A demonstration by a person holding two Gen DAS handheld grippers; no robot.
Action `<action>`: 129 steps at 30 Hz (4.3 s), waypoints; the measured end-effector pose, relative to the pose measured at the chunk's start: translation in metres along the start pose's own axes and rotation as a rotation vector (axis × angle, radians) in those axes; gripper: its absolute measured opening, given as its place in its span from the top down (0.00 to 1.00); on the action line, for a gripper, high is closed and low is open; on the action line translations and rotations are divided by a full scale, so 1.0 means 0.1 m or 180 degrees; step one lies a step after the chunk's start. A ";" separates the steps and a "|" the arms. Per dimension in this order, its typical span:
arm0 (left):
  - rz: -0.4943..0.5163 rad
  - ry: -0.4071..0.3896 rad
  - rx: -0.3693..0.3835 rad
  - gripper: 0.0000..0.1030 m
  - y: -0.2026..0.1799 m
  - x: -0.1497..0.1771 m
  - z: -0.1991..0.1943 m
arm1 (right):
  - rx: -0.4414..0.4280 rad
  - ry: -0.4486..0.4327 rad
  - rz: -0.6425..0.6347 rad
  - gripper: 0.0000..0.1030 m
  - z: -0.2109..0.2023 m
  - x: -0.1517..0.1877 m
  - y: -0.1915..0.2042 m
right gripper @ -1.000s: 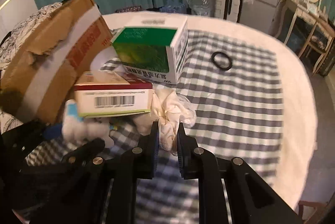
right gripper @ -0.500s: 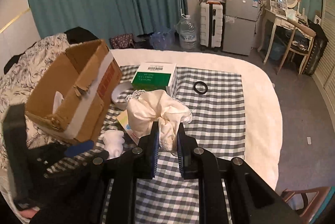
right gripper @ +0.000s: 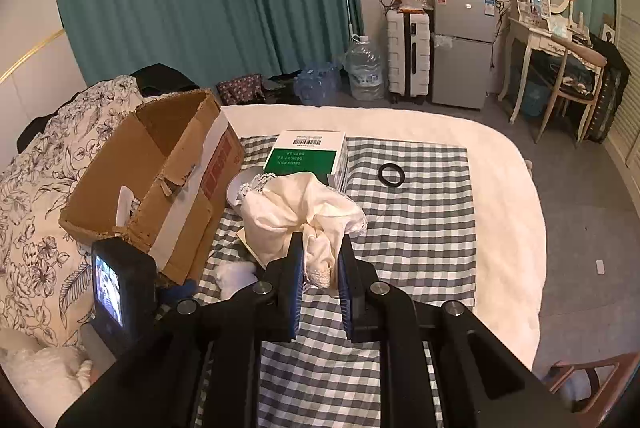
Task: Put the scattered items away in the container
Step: 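Grasp the white bear toy with the left tool while the right grasps the white cloth, then carry the bear toy and cloth into the cardboard box and release, then move both tools back over the red-white medicine box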
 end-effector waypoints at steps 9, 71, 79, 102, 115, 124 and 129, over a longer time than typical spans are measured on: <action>-0.0165 0.0034 0.0149 0.43 0.00 -0.11 0.21 | -0.0062 0.0038 0.0056 0.85 0.12 -0.02 -0.06; 0.0091 -0.1059 0.0193 0.00 0.66 -0.38 -1.55 | 0.0238 -0.0373 -0.0159 0.26 -0.26 -0.18 0.89; 0.0715 -0.0806 0.0011 0.00 -0.04 -0.41 -1.00 | 0.0243 -0.0324 0.0435 0.25 -0.31 -0.15 0.07; 0.1413 -0.0702 -0.0516 0.00 -0.53 -0.27 -0.56 | 0.0245 -0.0100 0.0383 0.25 0.09 -0.14 -0.15; -0.0071 -0.0361 -0.0320 0.00 0.31 -0.19 -0.44 | 0.0255 -0.0146 0.0364 0.25 0.01 -0.12 -0.09; -0.0381 0.0024 -0.0100 0.00 0.33 -0.13 -0.26 | 0.0188 -0.0135 0.0407 0.25 0.00 -0.15 -0.15; -0.0853 0.0214 0.0160 0.00 0.39 -0.04 -0.06 | 0.0187 -0.0130 0.0422 0.25 0.01 -0.20 -0.20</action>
Point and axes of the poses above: each gripper's, at about its wrist camera, not at the fingertips, and z roughly the way its jaws point, y to its left, x to its underside, the point moved 1 cm from there along z, roughly the way its jaws point, and after that the axes turned 15 degrees about z, right-handed, at the moved point
